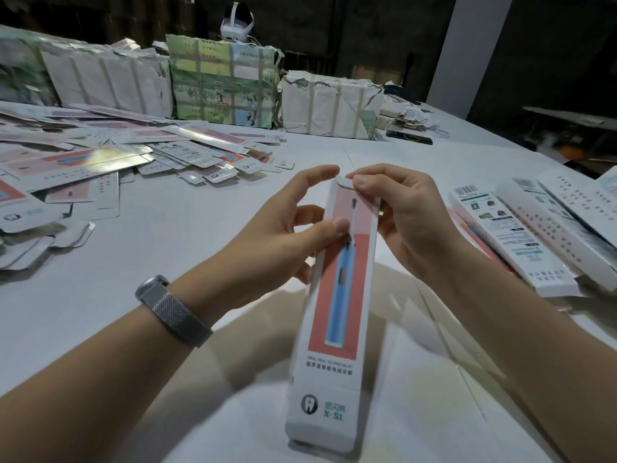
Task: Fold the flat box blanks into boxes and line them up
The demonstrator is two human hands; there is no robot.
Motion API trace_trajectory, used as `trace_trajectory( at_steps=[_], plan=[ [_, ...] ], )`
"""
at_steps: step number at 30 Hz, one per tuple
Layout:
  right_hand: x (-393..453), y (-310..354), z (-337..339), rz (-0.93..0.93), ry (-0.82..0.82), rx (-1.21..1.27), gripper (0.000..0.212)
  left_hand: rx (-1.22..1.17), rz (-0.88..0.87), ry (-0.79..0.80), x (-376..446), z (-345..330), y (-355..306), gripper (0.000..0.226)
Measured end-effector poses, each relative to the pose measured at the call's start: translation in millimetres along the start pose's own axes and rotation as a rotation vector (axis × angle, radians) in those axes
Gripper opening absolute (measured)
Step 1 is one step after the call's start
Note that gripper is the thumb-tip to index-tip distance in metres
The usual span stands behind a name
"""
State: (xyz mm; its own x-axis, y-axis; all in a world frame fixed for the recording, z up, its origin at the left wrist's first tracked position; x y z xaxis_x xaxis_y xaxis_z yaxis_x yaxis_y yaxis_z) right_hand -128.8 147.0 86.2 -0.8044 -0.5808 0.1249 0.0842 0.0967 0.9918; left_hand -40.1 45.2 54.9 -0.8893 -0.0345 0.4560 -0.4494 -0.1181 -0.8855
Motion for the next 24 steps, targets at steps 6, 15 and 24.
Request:
trace_trajectory(
  at_steps=[6,15,24],
  plan=[
    [0,4,4,0.012,-0.017,-0.024,0.024,0.008,0.003,0.039,-1,-3,-2,0.057],
    [2,6,3,0.032,0.016,-0.131,0.029,0.003,0.026,0.019,0,0,1,0.045],
    [-3,2,-9,0.093,0.024,-0.148,0.021,-0.068,0.003,-0.088,-1,7,0,0.04]
  ],
)
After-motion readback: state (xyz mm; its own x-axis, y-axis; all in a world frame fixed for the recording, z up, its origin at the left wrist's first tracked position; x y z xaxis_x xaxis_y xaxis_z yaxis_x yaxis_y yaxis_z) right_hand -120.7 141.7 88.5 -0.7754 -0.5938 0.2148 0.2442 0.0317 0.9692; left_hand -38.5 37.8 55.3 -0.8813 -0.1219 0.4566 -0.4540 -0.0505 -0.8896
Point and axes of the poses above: each hand's wrist, its own x-axis towards the middle knuckle, its own z-axis out of the back of the hand, y = z × x, the point moved 9 cm from there along x, towards the middle knuckle, and after that the axes turned 12 degrees about -z, right-handed, at the moved point
